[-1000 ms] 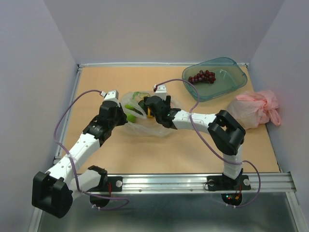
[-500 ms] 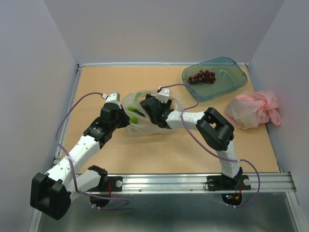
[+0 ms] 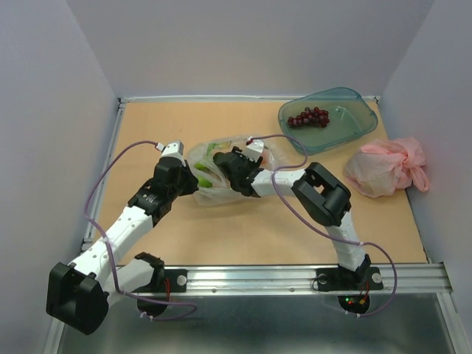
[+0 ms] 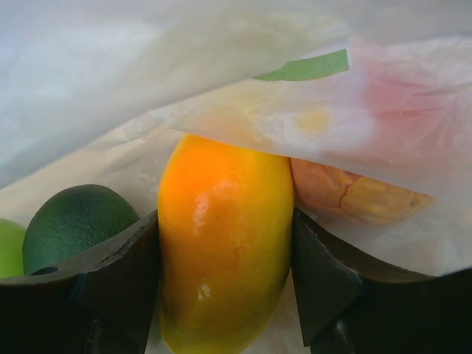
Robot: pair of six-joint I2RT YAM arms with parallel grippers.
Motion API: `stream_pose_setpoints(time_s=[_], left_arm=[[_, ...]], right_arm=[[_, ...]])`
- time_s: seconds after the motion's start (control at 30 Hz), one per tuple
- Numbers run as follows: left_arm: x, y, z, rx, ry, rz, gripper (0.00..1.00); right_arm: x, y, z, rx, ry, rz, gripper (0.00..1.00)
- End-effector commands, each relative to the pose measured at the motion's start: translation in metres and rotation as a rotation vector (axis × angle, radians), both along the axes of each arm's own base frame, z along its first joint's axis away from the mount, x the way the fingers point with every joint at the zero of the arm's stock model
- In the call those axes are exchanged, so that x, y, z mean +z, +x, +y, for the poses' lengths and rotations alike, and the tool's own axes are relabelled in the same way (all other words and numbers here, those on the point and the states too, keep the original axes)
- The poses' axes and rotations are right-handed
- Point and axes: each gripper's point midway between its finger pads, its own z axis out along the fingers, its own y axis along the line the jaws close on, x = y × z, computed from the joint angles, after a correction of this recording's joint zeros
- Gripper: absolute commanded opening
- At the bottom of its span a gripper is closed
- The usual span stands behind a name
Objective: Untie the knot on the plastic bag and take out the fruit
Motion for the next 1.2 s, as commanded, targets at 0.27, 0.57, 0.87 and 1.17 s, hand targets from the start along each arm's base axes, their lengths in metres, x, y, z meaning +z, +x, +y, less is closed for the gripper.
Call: stream_pose_setpoints(time_s=[0.27,0.57,0.87,1.17], left_arm=[[0.012,0.022,0.014,0.048,0.124,-0.062,0.0],[0.045,0.061,0.024,0.13,0.214,-0.131,0.0],[0.042,0.067,0.036,0.194,0.247,-0.139,0.0],[0.037,0.057,0.047,0.214,0.279,-0.136,0.0]], right_arm=[[0.076,-0.024,-0.001,0.174,0.114,-0.067,0.03],[0.131,-0.071,0.029,0.575,0.2,-0.132,0.0],[0.159,-0.134,0.052,0.995,0.216,-0.204,0.0],[0.236,-0.182,0.049,1.253,0.182,-0.334,0.01]])
